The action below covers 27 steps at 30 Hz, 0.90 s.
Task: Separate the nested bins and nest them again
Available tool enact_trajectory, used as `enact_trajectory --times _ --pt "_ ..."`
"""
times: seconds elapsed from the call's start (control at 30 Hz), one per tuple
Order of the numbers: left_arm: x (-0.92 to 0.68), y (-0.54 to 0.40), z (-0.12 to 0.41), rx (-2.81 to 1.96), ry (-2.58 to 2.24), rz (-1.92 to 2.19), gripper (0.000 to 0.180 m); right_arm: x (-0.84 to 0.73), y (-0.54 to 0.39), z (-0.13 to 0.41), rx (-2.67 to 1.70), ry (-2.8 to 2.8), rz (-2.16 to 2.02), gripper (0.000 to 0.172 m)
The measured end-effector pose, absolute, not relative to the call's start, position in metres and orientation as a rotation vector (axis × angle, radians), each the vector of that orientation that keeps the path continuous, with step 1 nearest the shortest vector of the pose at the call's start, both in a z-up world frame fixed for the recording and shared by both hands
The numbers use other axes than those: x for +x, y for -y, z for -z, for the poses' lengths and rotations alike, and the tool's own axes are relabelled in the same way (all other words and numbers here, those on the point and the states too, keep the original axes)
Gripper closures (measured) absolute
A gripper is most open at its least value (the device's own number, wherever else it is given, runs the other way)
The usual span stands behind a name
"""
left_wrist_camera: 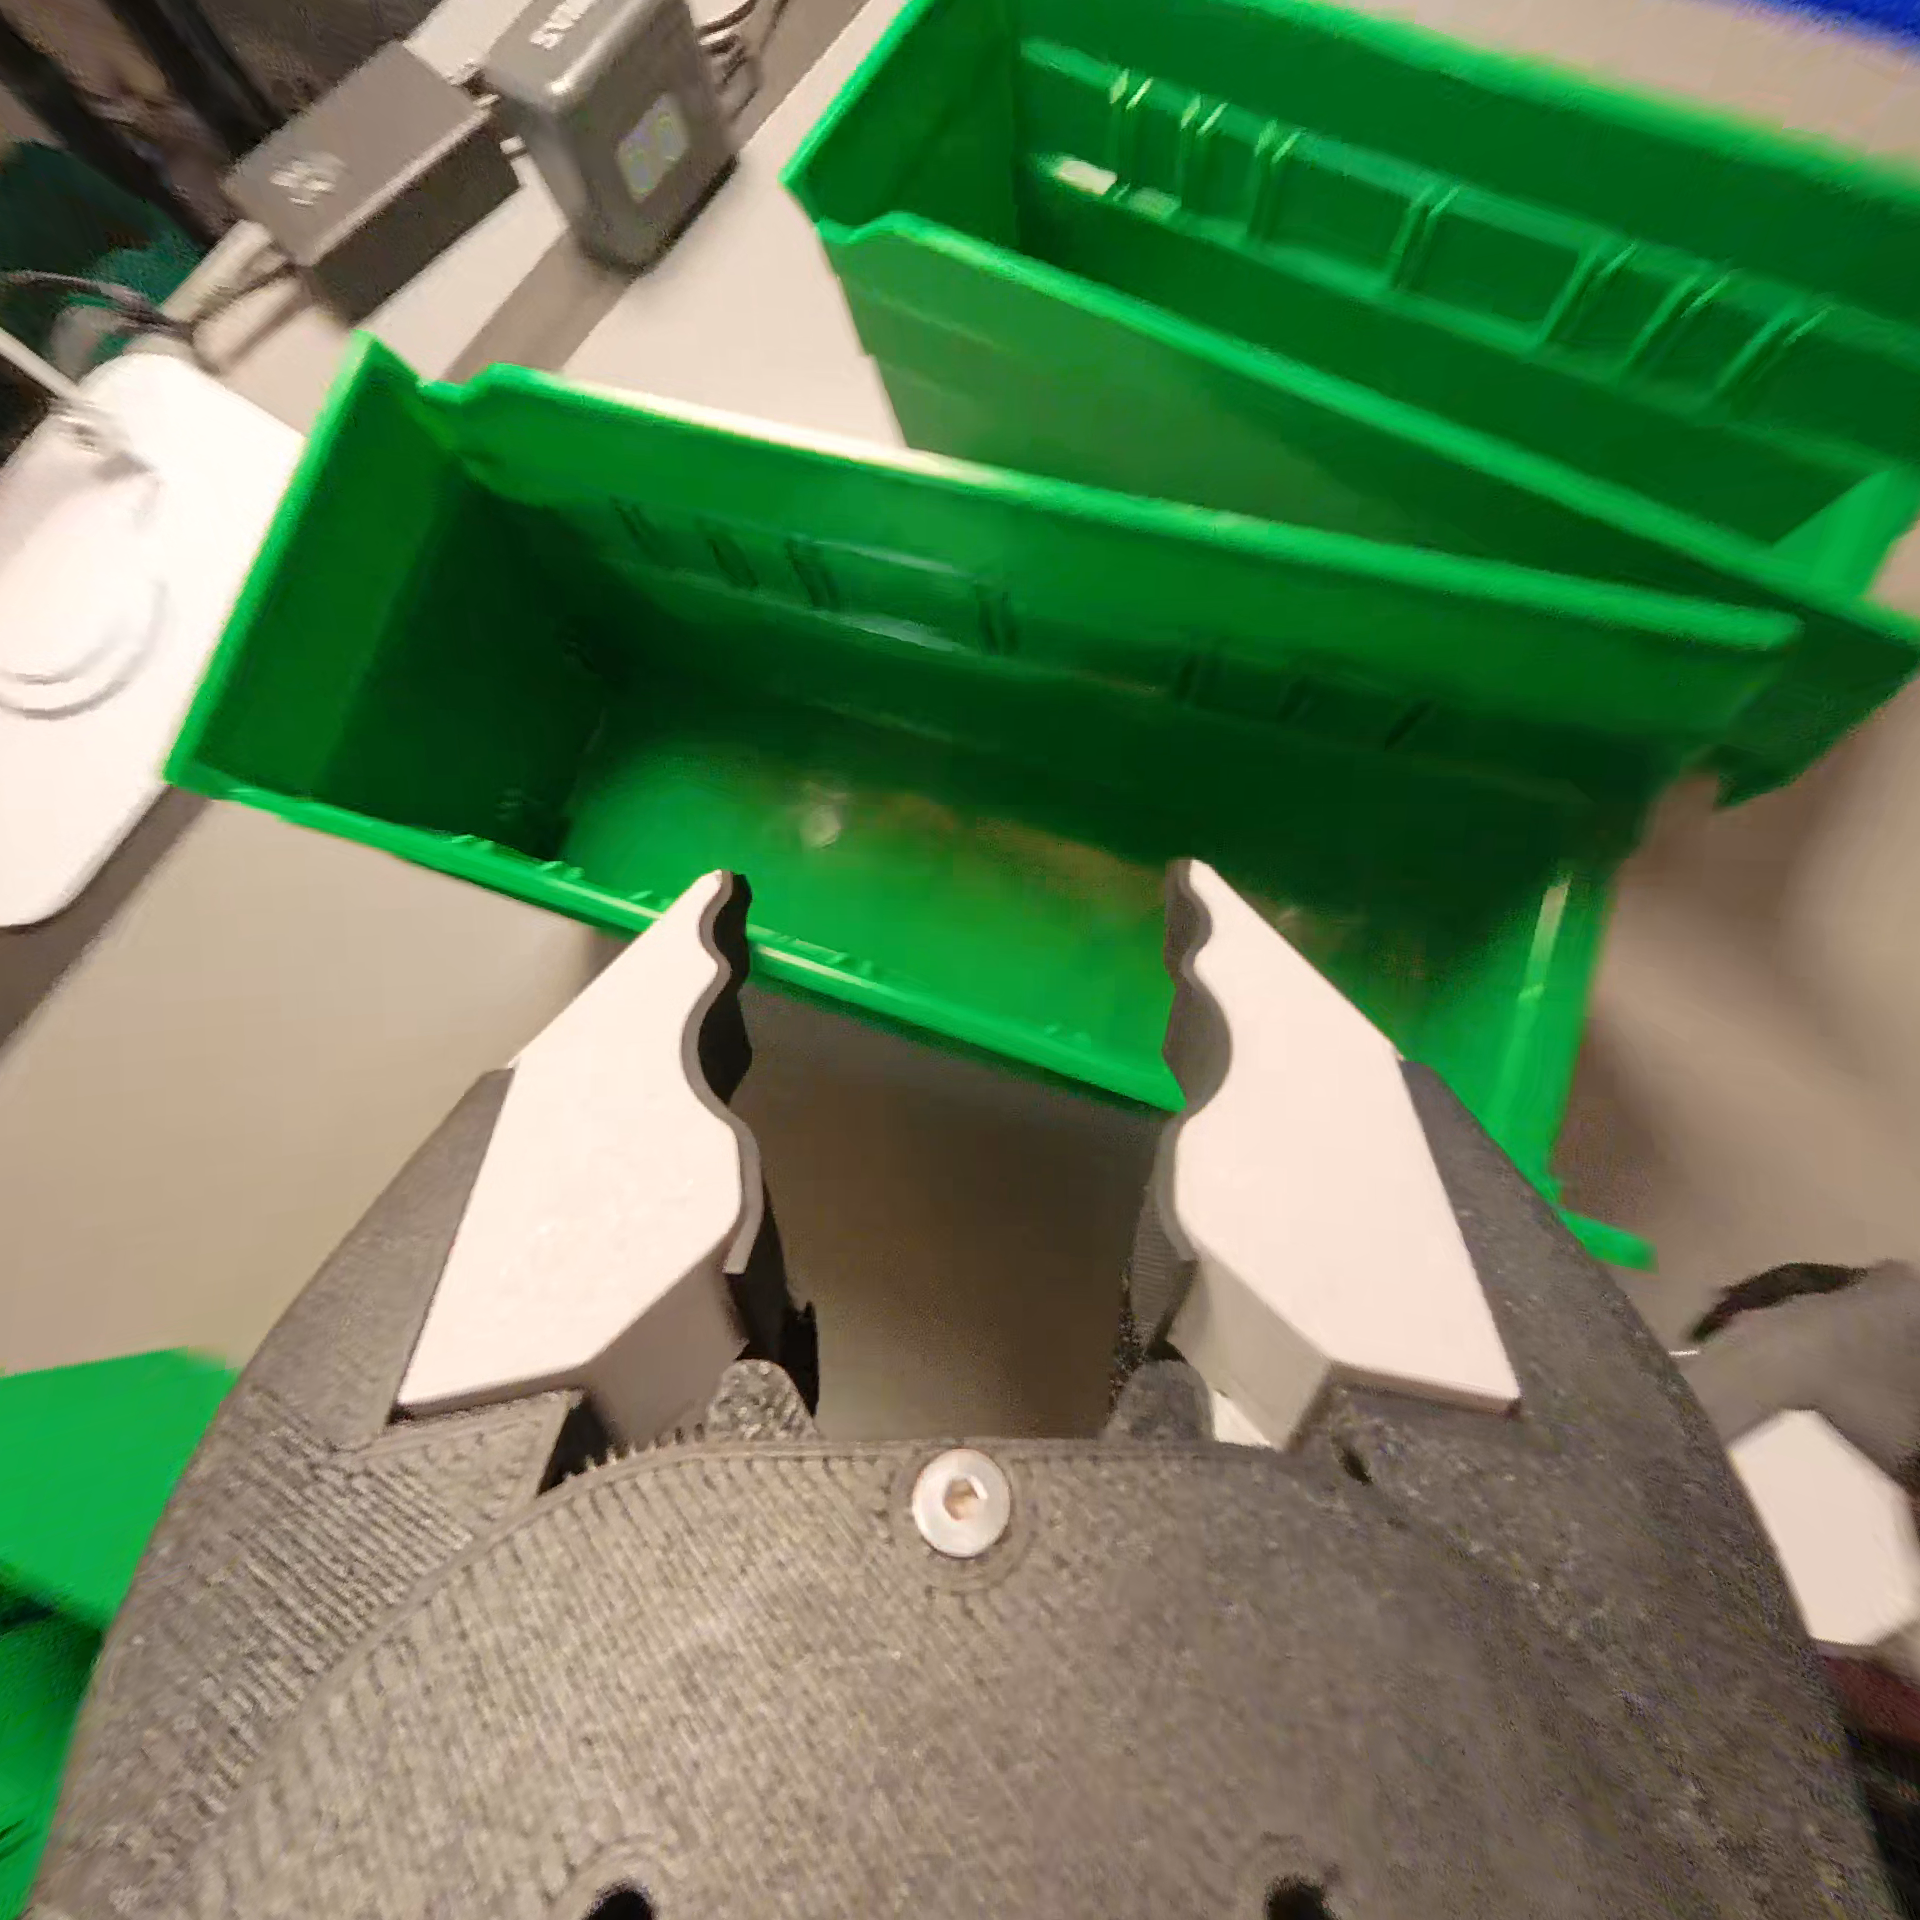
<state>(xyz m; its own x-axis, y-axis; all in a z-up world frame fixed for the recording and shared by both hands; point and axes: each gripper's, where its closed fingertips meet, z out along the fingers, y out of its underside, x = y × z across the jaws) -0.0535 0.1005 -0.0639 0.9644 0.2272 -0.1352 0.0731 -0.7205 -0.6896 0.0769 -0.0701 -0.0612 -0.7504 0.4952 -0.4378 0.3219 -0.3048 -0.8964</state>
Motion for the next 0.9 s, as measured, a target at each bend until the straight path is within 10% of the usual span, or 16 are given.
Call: enact_trajectory --times 0.9 --pt "-0.103 0.0 0.026 -2.198 0.511 -0.31 0.076 0.087 0.068 0.051 -0.966 1.716 -2.26 0.096"
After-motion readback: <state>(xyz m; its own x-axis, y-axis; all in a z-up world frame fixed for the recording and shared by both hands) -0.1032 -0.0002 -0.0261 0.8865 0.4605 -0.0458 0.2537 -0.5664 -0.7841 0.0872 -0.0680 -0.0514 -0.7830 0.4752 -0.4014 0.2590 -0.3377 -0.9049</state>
